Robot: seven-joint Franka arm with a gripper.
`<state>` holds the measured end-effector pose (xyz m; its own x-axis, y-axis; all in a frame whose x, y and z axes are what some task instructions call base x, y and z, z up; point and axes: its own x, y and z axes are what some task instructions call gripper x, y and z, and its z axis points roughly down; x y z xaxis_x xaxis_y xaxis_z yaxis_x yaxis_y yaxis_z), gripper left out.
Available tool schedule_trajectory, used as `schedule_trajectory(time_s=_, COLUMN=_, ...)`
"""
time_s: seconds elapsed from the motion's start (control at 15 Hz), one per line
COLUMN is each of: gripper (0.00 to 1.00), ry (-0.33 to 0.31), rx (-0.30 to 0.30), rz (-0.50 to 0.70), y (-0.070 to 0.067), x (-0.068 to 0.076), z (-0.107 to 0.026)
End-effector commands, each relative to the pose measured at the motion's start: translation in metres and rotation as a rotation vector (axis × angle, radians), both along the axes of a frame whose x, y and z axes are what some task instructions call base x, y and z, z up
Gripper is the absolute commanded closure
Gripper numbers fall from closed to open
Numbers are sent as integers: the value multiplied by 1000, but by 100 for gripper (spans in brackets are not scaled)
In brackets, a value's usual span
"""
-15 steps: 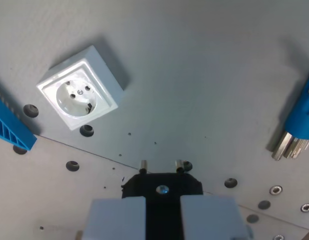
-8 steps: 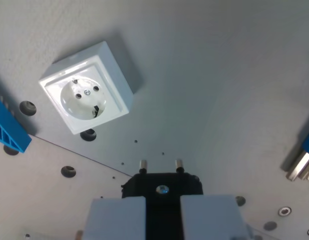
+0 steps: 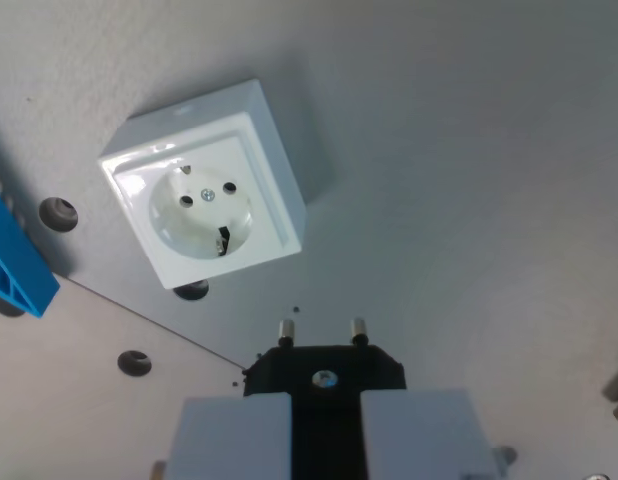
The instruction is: Move above the white socket
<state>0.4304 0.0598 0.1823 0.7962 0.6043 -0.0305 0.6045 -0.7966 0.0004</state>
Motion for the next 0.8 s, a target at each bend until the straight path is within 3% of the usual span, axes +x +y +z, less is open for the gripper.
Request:
schedule_trajectory(time_s=0.07, gripper=100, ry=-91, rx=35, rz=163, y=5, x=-7, z=-17)
schedule_trajectory(time_s=0.33, gripper=100, ry=-94, rx=30, rz=191, y=12, x=-14, z=-36)
schedule_trajectory(time_s=0.8, gripper=100, ry=-98, rx=17, rz=223, y=21, x=-24, z=-59)
